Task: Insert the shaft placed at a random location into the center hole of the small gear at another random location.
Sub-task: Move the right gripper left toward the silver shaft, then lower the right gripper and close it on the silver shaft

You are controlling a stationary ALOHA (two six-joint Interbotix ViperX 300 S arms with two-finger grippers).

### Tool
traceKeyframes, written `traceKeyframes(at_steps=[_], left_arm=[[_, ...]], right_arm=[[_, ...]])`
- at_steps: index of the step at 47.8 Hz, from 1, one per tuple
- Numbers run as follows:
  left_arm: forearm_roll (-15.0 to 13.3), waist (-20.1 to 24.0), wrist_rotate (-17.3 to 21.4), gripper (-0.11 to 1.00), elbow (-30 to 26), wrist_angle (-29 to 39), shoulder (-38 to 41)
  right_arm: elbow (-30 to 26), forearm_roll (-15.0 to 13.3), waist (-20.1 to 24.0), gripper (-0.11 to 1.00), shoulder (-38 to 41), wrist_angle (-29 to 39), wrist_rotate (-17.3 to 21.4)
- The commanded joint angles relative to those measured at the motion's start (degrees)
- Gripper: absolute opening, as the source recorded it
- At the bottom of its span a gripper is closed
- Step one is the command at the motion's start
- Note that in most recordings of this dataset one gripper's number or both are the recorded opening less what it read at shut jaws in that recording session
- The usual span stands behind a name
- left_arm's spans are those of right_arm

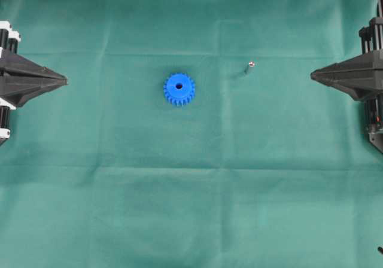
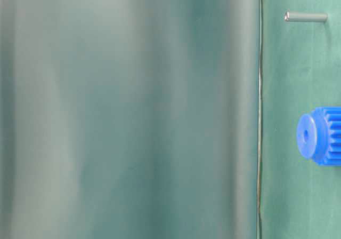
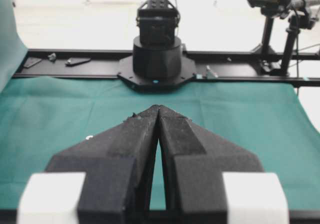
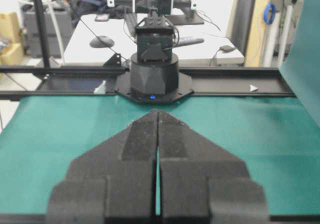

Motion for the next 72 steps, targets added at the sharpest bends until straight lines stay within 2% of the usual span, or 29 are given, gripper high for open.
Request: traceKeyframes(at_steps=[1,15,25,30,39,43,47,54,72], left_arm=[[0.8,-0.8,-0.4,0.0,-2.2,0.2,0.4],[0.8,-1.1,-0.4,0.0,-2.5,1.1,0.4],[0.8,-1.1,-0.4,0.0,-2.5,1.1,0.4],[0.8,-1.1,-0.4,0.0,-2.5,1.1,0.4],[0.8,-1.1,-0.4,0.0,-2.5,1.1,0.4],[0.8,-1.1,-0.4,0.0,-2.4,1.3,0.4],[0.8,-1.1,-0.4,0.0,-2.4,1.5,0.4],[0.8,-1.1,-0.4,0.0,-2.3,1.6,0.4],[0.8,-1.1,-0.4,0.0,-2.2,2.1,0.4]], right_arm=[[-1.0,-0.2,-0.5,0.01,0.4,0.2,0.3],[-1.1,-0.2,-4.4,0.01,3.0,-0.1,0.2],[-0.2,-0.2,-6.8,0.03,8.4,-2.5,0.2],[0.4,-0.2,-9.1,0.21,13.8,-5.4,0.1],[1.1,-0.2,-12.0,0.76,25.0,-12.3,-2.5],[0.5,0.4,-12.7,0.92,30.1,-15.0,-3.3],[0.1,0.8,-14.2,0.89,34.1,-16.6,-3.3],[-0.6,1.8,-16.0,0.91,40.9,-19.3,-3.3],[-1.7,4.7,-16.1,0.9,53.4,-25.0,-3.2]])
